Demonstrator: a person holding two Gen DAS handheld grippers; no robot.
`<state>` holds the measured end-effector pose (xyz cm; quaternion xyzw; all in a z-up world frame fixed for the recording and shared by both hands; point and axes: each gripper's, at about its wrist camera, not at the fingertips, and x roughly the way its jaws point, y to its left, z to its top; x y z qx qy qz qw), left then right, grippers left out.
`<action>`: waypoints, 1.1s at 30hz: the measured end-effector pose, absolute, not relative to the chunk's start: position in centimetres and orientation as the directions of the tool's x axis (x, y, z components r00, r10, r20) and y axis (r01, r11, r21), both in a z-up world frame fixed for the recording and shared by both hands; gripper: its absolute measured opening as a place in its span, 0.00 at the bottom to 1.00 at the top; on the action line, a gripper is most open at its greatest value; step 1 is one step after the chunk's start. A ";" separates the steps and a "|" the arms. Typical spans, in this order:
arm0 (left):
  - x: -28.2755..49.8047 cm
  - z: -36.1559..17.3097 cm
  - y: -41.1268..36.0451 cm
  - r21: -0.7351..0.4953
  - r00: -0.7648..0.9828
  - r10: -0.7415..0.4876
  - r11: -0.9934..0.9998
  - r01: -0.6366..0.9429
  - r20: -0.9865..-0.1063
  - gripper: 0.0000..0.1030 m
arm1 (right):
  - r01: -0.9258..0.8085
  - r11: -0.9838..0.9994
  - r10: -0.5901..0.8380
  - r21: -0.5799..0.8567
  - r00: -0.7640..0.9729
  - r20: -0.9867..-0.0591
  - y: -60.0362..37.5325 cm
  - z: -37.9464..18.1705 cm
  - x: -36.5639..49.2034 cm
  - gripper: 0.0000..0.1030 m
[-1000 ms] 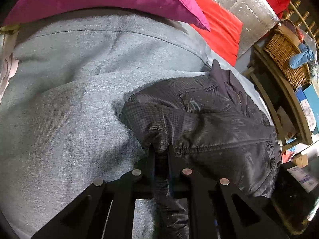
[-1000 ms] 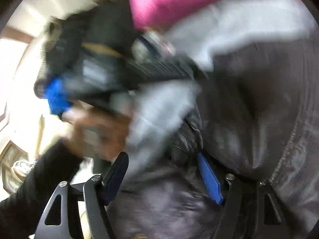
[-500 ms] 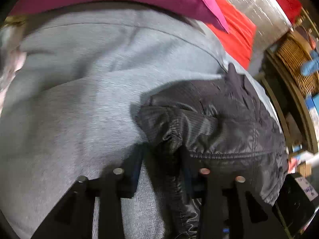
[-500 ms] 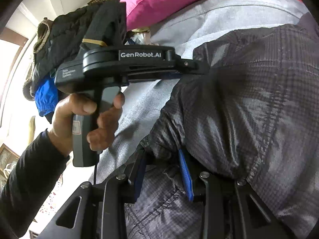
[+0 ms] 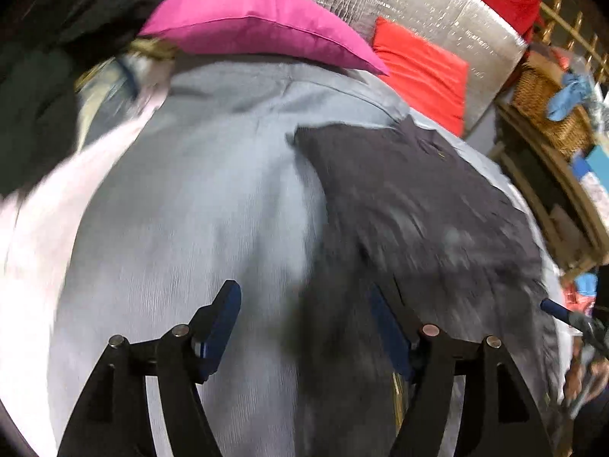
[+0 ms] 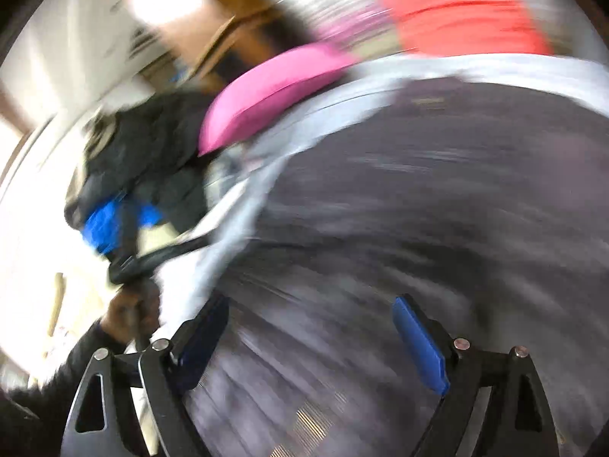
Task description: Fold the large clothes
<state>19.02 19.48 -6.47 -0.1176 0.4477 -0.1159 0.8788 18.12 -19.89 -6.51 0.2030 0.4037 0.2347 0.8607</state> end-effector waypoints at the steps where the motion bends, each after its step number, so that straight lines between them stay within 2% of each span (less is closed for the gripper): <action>1: 16.7 -6.7 19.7 -0.321 0.572 -0.316 0.942 0.096 -0.757 0.69 | -0.174 0.827 0.520 0.535 0.598 -0.609 -22.7 -6.8 15.5 0.88; 5: 9.0 -7.8 19.8 -0.364 0.579 -0.320 0.930 0.043 -0.750 0.77 | 0.115 0.833 0.335 0.541 0.673 -0.660 -33.3 -8.6 4.2 0.88; 8: 5.7 -8.7 19.2 -0.378 0.565 -0.313 0.926 0.002 -0.763 0.77 | 0.214 0.772 0.331 0.599 0.669 -0.666 -37.6 -10.2 -1.6 0.88; 11: 3.7 -9.9 18.0 -0.395 0.538 -0.317 0.918 -0.032 -0.781 0.77 | 0.189 0.734 0.377 0.652 0.685 -0.623 -37.4 -10.5 -4.3 0.88; 20: 1.8 -10.2 15.2 -0.294 0.526 -0.203 0.951 -0.095 -0.826 0.77 | 0.065 0.702 0.518 0.709 0.637 -0.571 -32.8 -13.6 -3.6 0.89; 26: 0.7 -10.2 13.8 -0.179 0.529 -0.119 0.982 -0.063 -0.840 0.77 | 0.051 0.704 0.524 0.708 0.634 -0.568 -31.9 -14.2 -3.4 0.89; 33: 0.7 -10.4 13.6 -0.148 0.539 -0.088 0.987 -0.068 -0.837 0.78 | 0.044 0.720 0.517 0.693 0.632 -0.577 -31.3 -14.1 -3.2 0.89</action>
